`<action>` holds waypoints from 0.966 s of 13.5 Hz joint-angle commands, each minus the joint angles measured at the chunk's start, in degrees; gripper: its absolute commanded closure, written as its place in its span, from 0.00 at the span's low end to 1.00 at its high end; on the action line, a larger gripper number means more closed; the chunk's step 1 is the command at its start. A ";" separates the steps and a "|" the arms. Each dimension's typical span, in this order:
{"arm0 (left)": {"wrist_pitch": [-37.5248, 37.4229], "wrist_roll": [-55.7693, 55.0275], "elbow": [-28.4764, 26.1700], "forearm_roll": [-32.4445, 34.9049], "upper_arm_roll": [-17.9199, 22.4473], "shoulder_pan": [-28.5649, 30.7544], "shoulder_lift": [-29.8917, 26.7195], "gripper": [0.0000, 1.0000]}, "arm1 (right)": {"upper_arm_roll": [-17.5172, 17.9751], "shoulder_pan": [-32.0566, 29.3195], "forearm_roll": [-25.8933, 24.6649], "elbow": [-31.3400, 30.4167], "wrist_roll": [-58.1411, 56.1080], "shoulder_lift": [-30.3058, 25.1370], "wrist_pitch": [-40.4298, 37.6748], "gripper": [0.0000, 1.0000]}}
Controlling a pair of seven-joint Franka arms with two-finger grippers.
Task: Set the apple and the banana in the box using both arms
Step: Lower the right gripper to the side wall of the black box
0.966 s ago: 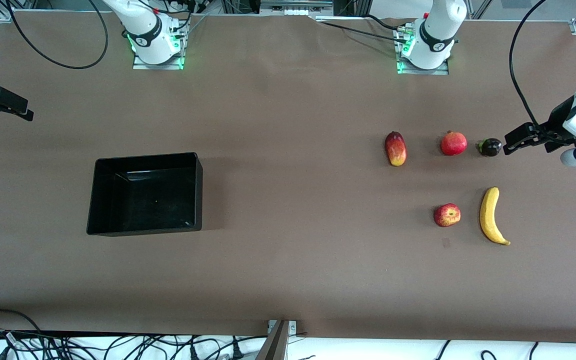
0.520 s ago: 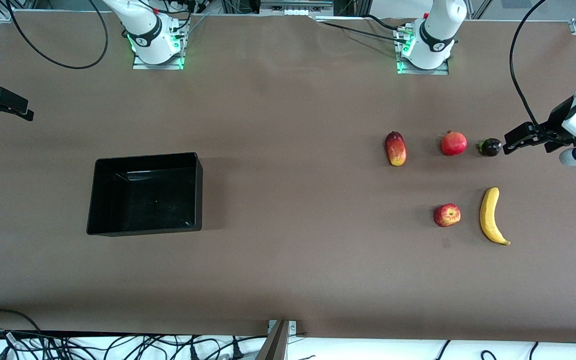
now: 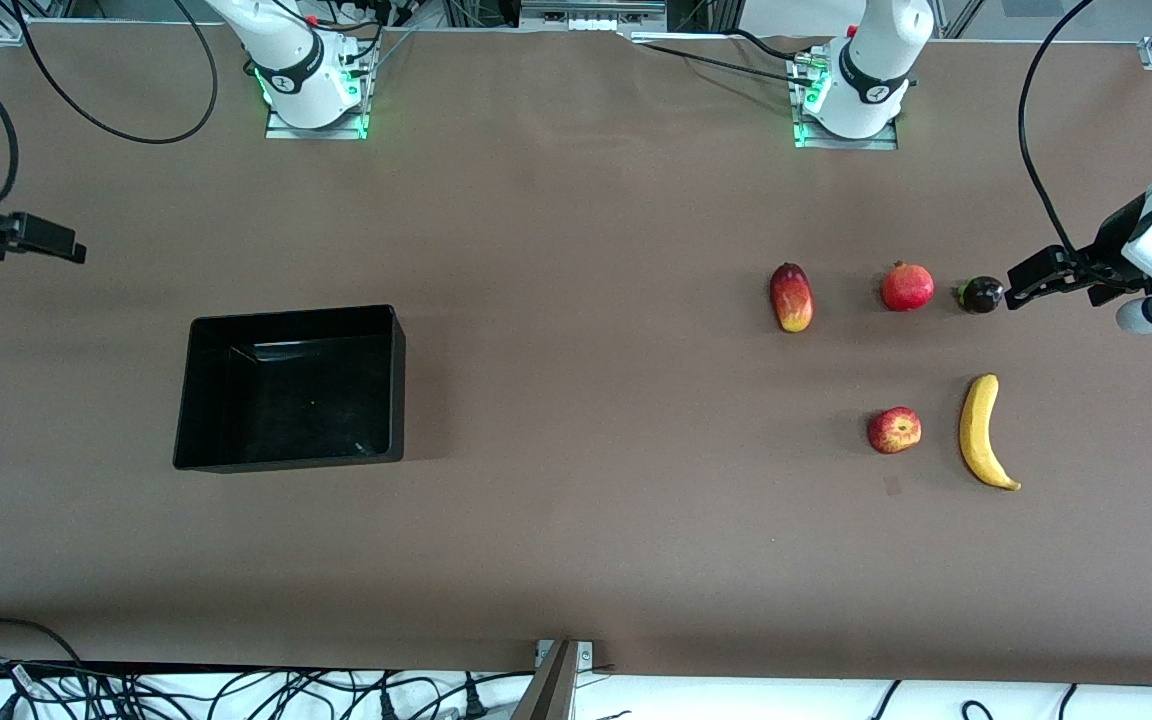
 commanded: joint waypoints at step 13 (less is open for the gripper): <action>-1.71 0.76 1.91 -0.54 0.31 -0.12 0.70 0.00 | 0.81 -0.57 1.07 -31.27 0.76 11.06 62.18 0.00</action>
